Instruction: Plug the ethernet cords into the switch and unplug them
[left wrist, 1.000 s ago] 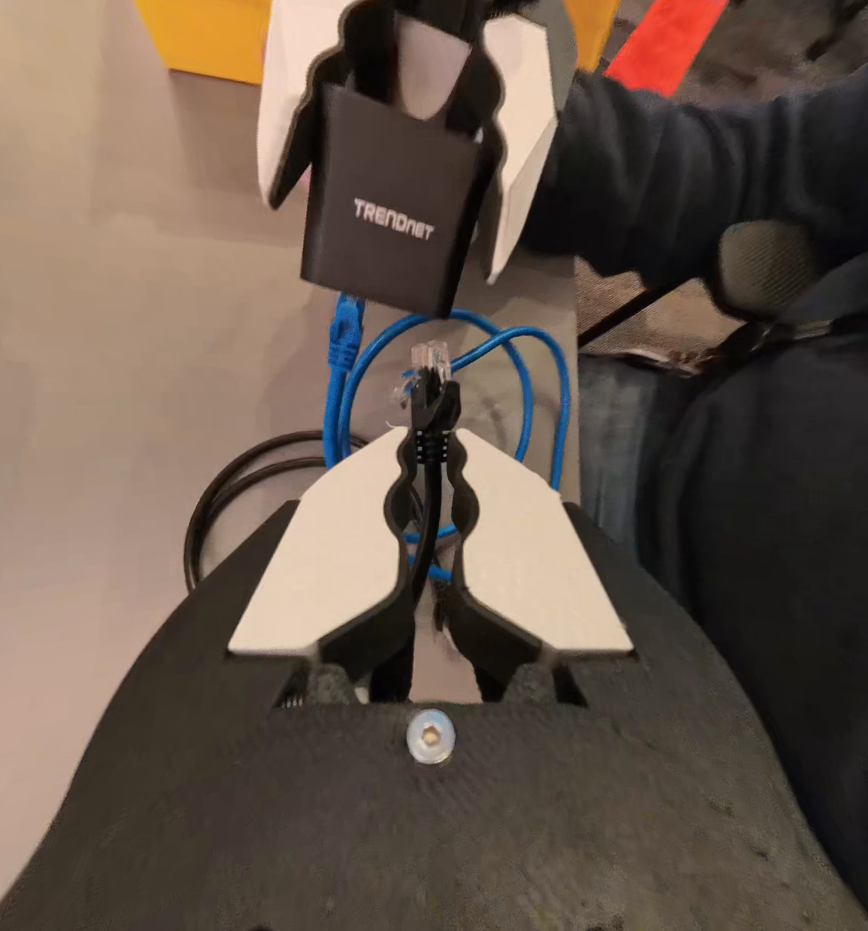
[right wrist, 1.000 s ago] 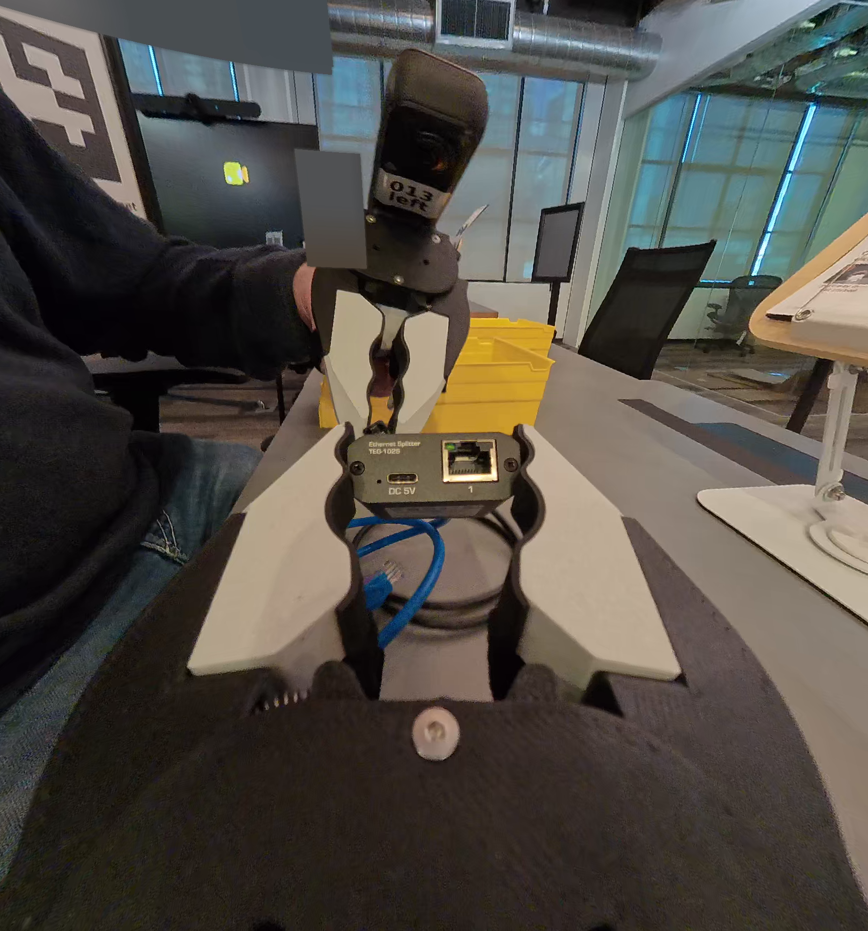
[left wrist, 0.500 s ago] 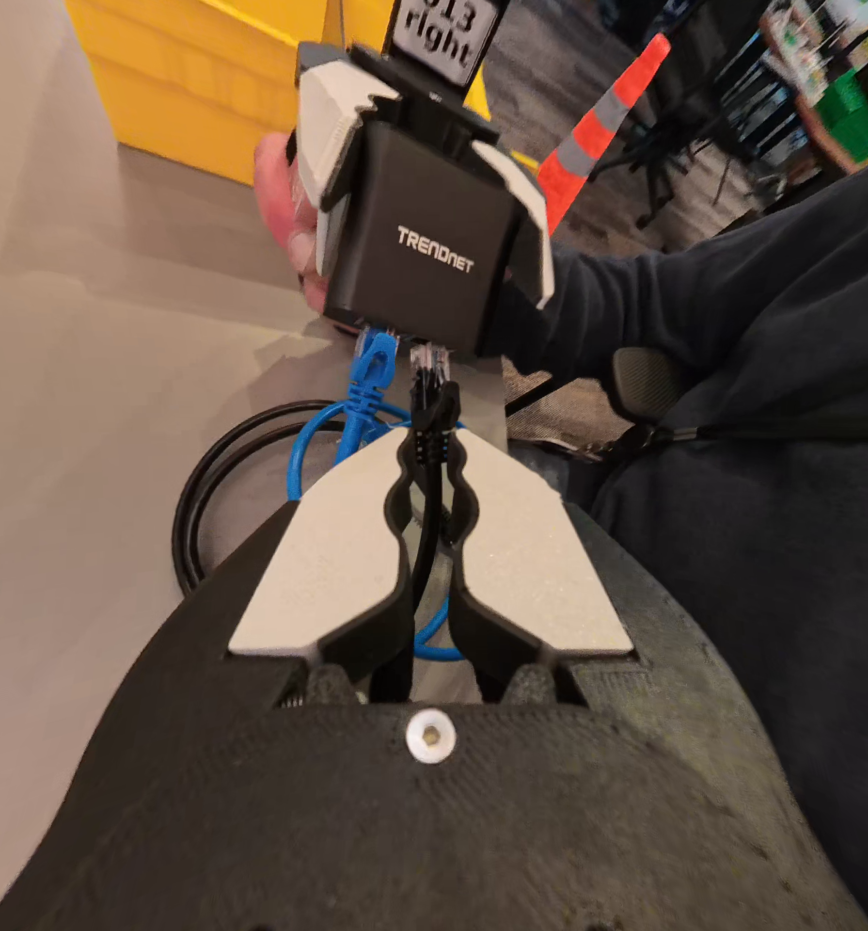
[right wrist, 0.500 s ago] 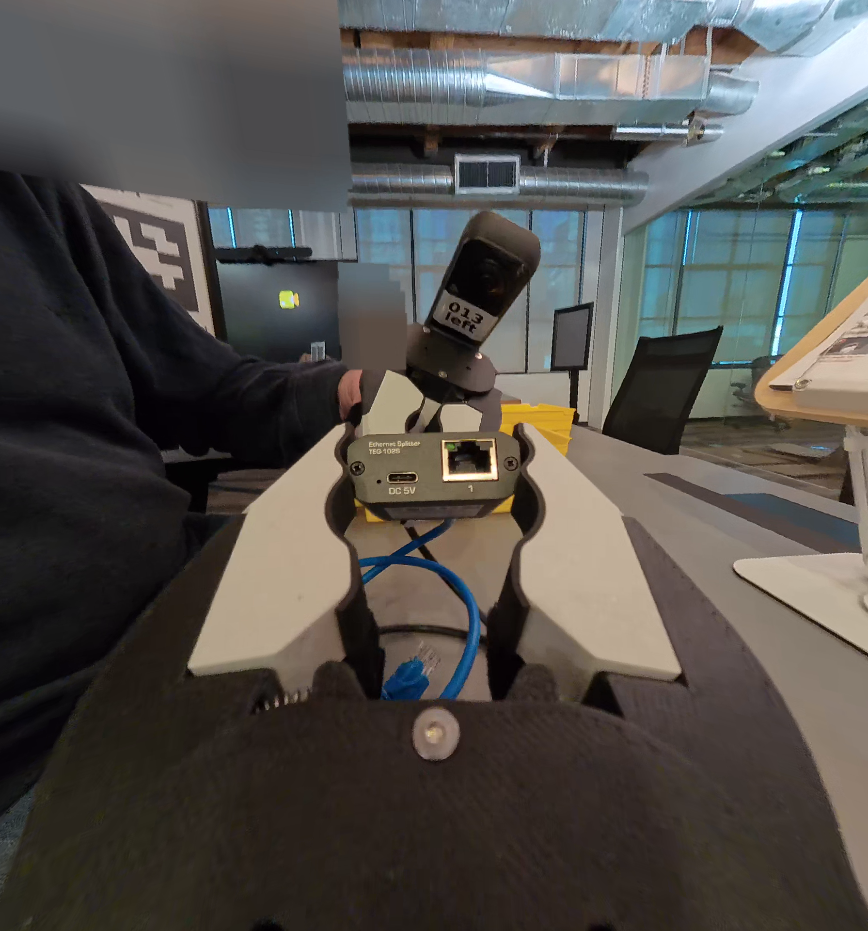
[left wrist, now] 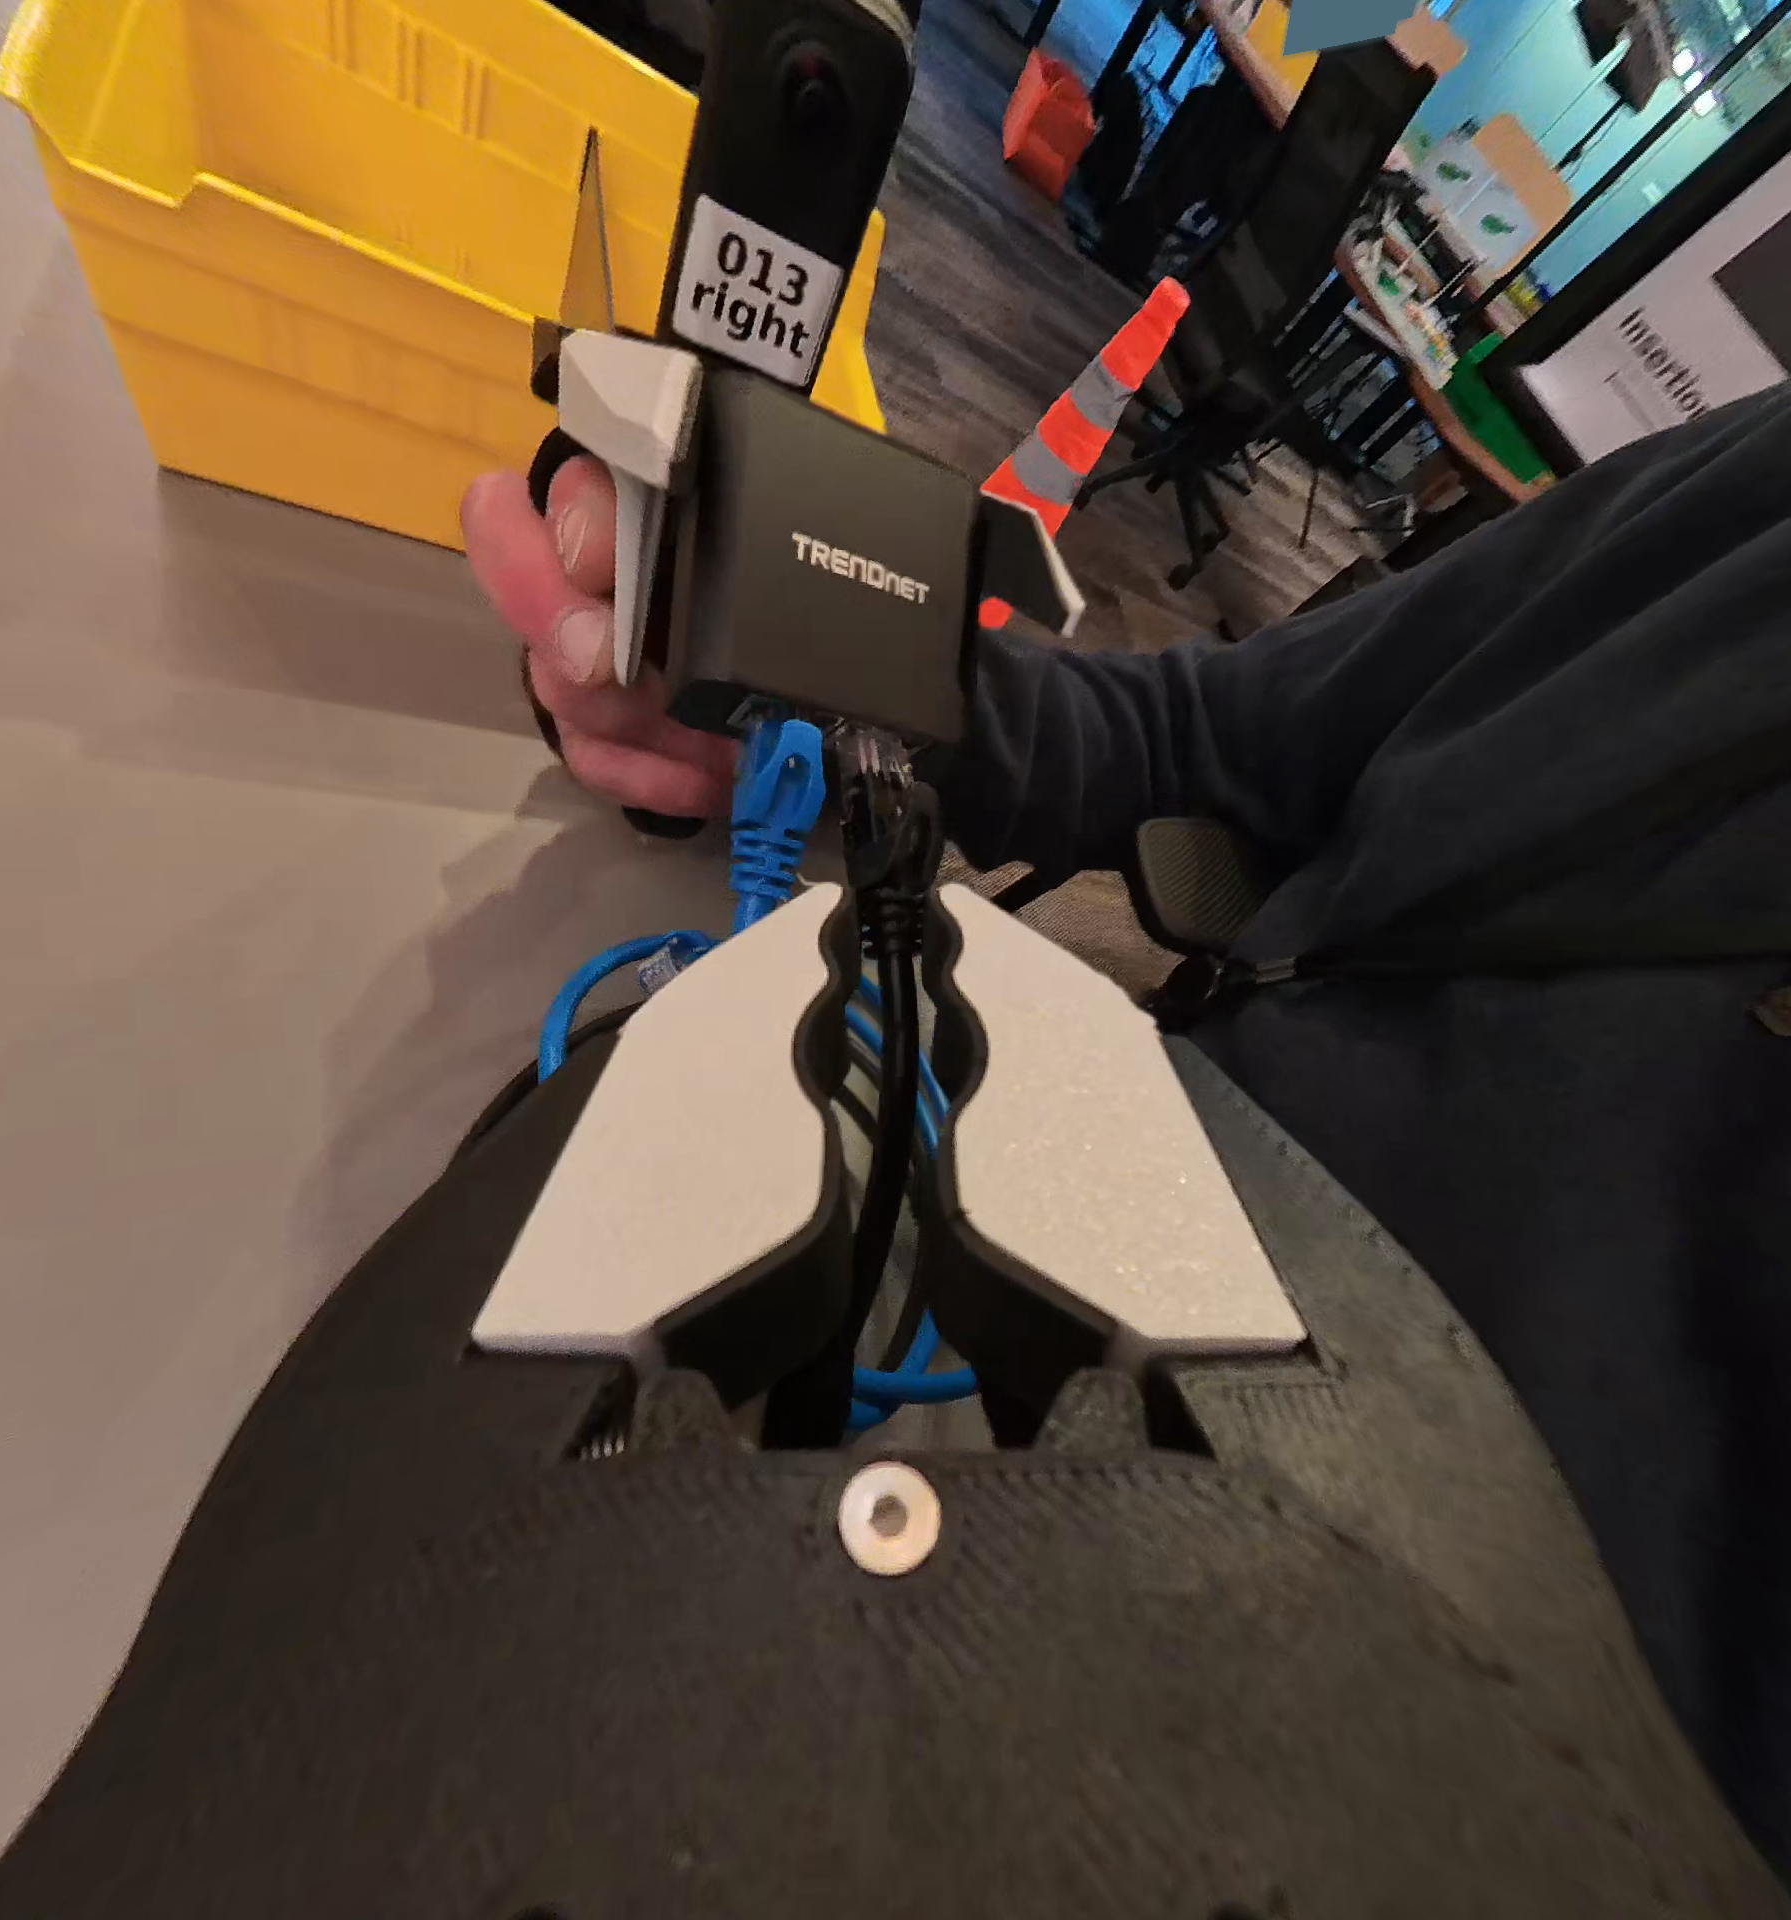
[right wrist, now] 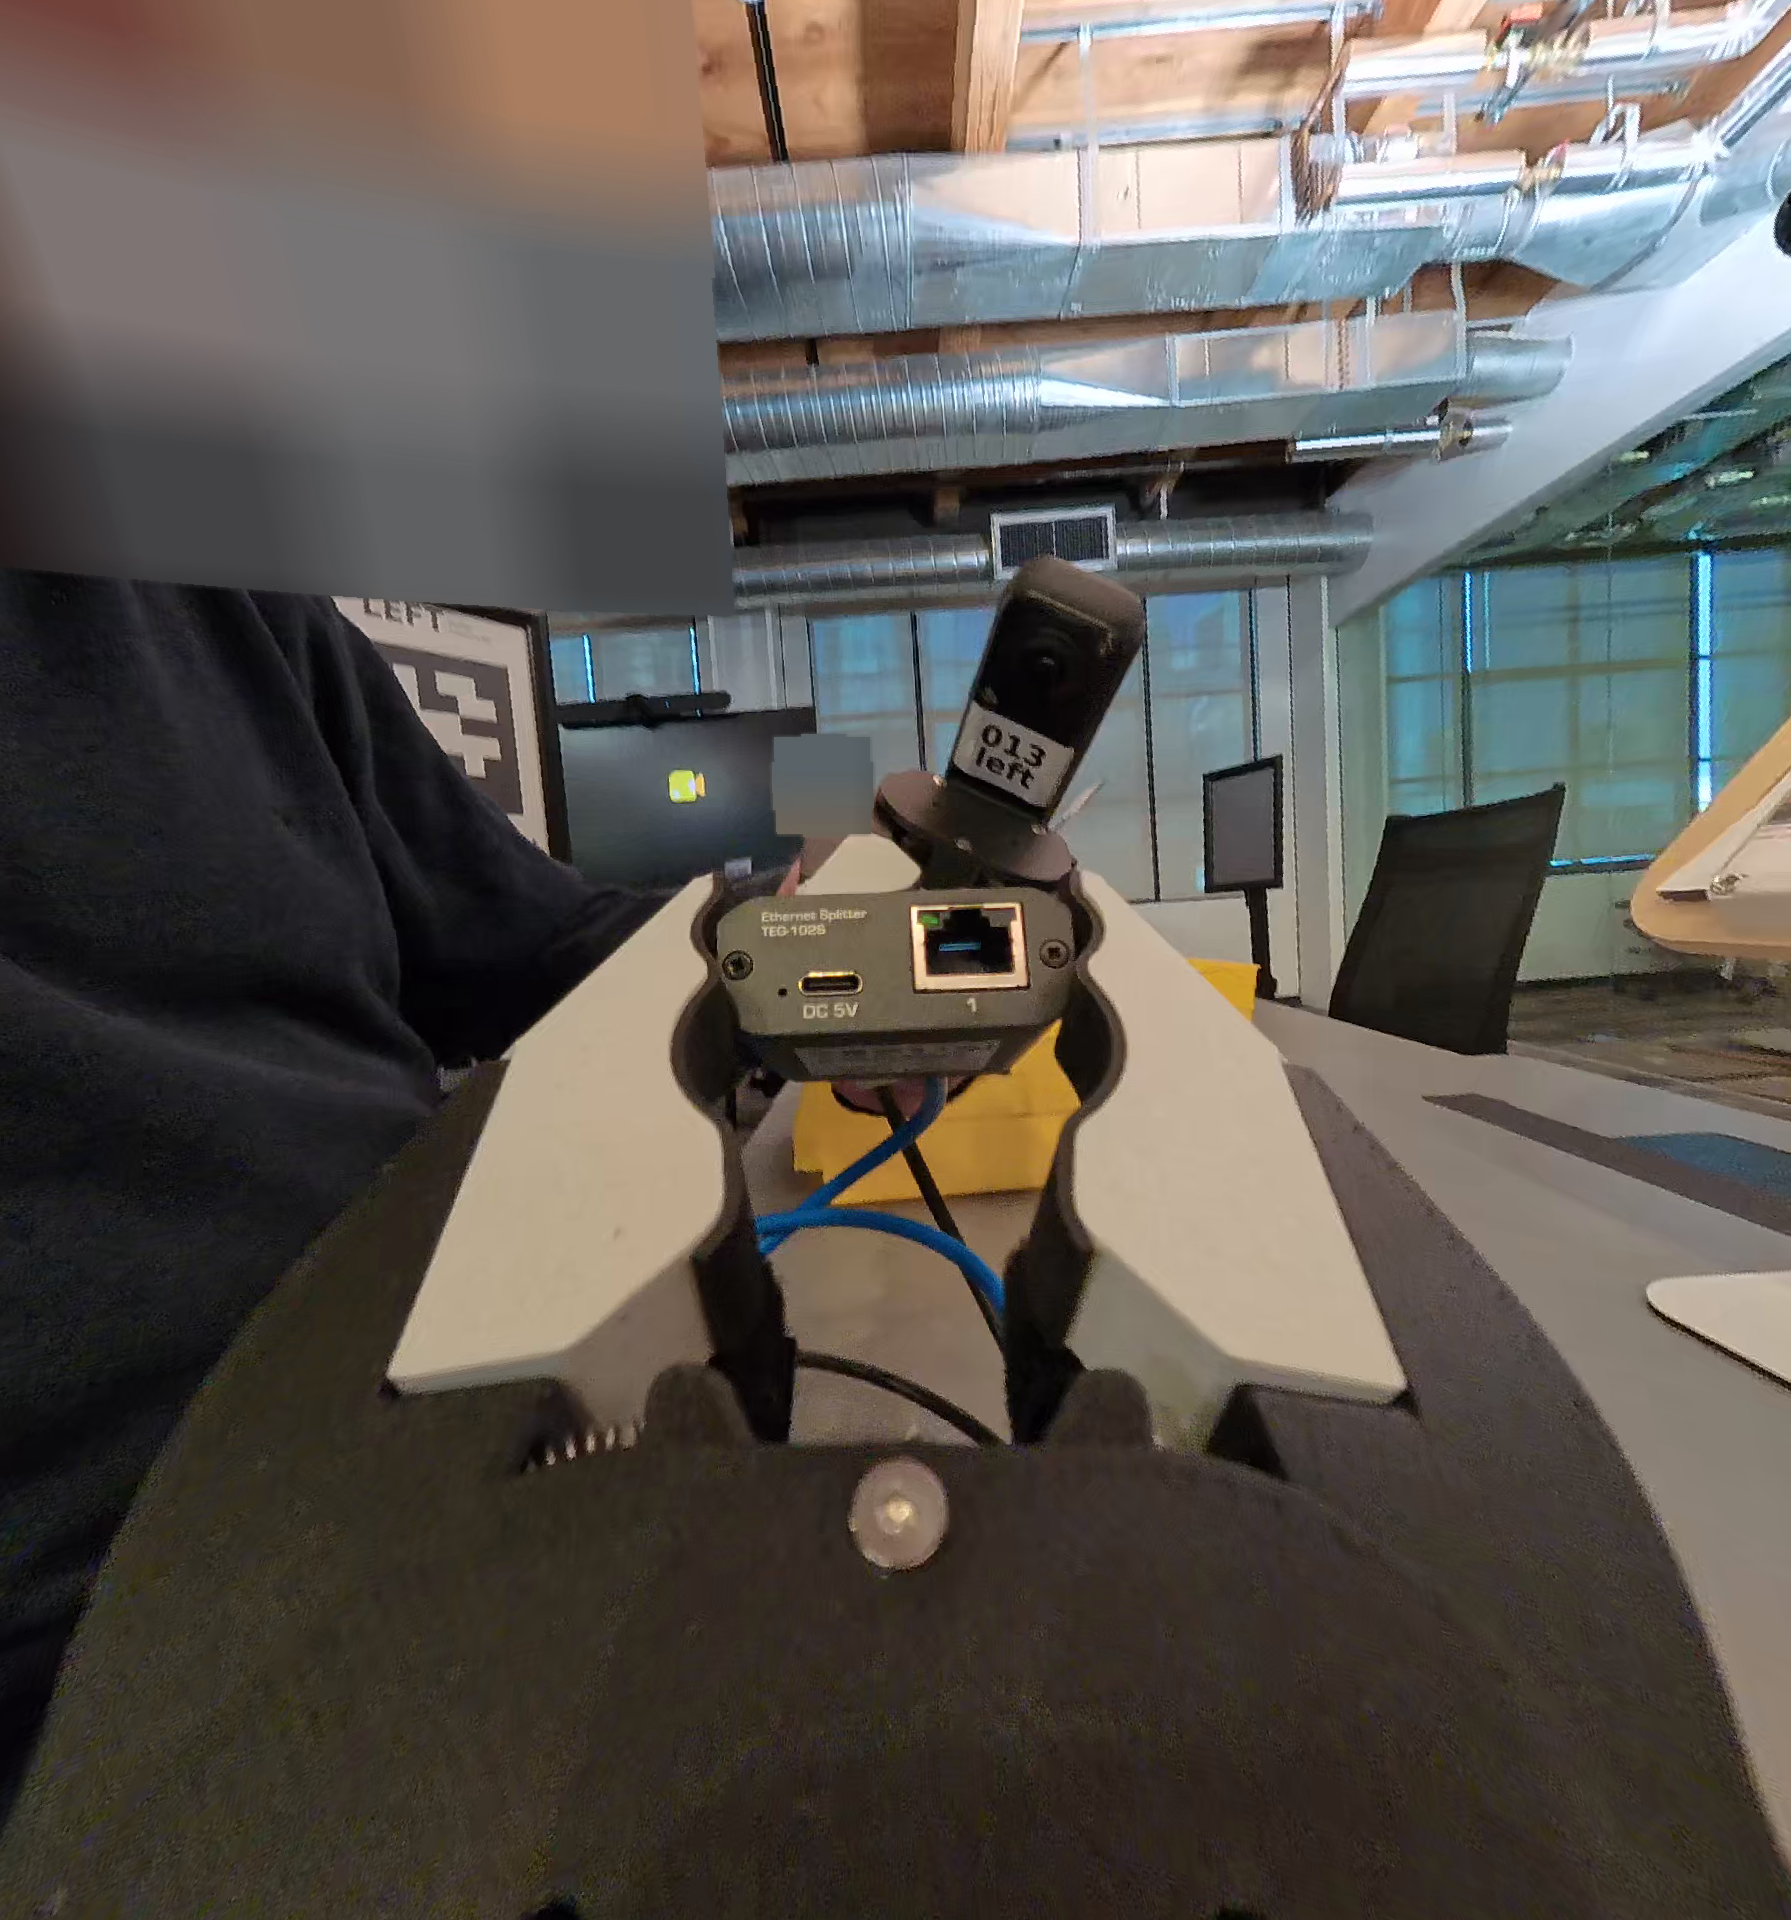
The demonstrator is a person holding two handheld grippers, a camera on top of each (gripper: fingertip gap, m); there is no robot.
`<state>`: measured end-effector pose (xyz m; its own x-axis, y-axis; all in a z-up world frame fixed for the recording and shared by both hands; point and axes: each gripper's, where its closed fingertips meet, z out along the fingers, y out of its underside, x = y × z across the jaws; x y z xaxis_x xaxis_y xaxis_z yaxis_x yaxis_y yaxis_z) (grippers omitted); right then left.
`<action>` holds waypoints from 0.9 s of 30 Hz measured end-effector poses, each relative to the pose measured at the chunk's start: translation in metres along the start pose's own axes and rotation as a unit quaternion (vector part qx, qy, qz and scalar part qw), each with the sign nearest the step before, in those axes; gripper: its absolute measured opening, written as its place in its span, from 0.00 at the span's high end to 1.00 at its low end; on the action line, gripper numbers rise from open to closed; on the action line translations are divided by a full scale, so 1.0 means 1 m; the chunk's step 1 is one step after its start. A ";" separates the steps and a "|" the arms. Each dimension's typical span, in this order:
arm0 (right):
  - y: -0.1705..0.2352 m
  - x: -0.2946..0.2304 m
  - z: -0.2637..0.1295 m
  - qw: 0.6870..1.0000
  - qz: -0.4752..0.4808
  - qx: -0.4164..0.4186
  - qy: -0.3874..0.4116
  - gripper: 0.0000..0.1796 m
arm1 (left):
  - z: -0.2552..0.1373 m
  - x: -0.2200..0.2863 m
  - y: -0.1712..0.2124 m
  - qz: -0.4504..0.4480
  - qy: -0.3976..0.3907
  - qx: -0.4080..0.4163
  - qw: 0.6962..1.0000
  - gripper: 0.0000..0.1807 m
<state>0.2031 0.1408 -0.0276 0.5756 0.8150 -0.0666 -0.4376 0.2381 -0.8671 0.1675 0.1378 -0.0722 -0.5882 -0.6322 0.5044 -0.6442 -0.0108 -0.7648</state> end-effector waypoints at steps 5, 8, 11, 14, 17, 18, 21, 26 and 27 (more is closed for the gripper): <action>-0.011 -0.004 0.000 0.999 0.007 0.034 -0.013 0.66 | 0.005 0.004 -0.004 -0.022 0.038 0.023 0.999 0.94; -0.014 -0.005 -0.001 0.999 0.005 0.041 -0.014 0.66 | 0.008 0.004 -0.005 -0.025 0.049 0.035 0.998 0.94; -0.012 -0.002 -0.002 1.000 0.003 0.026 -0.007 0.66 | 0.008 0.002 -0.006 -0.019 0.042 0.038 0.998 0.94; -0.006 -0.002 -0.003 1.000 -0.019 -0.011 0.001 0.66 | 0.008 0.000 -0.004 -0.016 0.032 0.037 0.999 0.94; 0.005 -0.001 -0.005 0.998 -0.031 -0.057 0.009 0.66 | 0.003 0.000 -0.004 -0.014 0.025 0.039 0.999 0.94; 0.009 -0.001 -0.005 0.997 -0.036 -0.073 0.011 0.66 | 0.002 -0.001 -0.002 -0.012 0.021 0.033 0.999 0.94; 0.018 0.000 -0.006 0.993 -0.044 -0.106 0.012 0.66 | 0.000 -0.003 0.002 -0.016 0.013 0.021 1.000 0.94; 0.040 -0.002 -0.005 0.979 -0.081 -0.186 0.015 0.66 | -0.006 -0.006 0.016 -0.018 -0.008 -0.032 0.999 0.94; 0.045 -0.003 -0.005 0.975 -0.087 -0.202 0.014 0.66 | -0.008 -0.006 0.020 -0.018 -0.011 -0.046 0.999 0.94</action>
<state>0.1851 0.1470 -0.0688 0.6372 0.7654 0.0904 -0.0270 0.1394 -0.9899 0.1543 0.1475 -0.0868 -0.5543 -0.6490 0.5212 -0.7068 0.0364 -0.7065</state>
